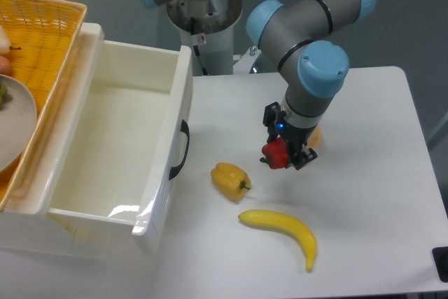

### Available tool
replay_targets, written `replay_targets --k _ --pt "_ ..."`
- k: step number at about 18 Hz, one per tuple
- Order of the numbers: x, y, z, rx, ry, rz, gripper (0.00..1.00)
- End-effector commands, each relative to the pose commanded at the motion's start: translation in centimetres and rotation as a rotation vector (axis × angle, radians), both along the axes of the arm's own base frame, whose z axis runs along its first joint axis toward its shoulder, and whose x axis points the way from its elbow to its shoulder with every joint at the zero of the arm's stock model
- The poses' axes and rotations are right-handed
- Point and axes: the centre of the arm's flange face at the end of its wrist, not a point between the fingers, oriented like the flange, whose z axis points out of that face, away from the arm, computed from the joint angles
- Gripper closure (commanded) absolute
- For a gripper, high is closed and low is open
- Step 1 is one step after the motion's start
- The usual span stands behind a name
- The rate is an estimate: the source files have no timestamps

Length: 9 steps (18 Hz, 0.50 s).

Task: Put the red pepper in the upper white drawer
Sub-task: 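Lift the gripped red pepper up off the table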

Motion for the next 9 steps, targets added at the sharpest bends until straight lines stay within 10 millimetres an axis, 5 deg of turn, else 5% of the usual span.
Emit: replay_targets --k 9 --pt "0.8 0.1 2.1 0.021 0.0 0.049 0.62"
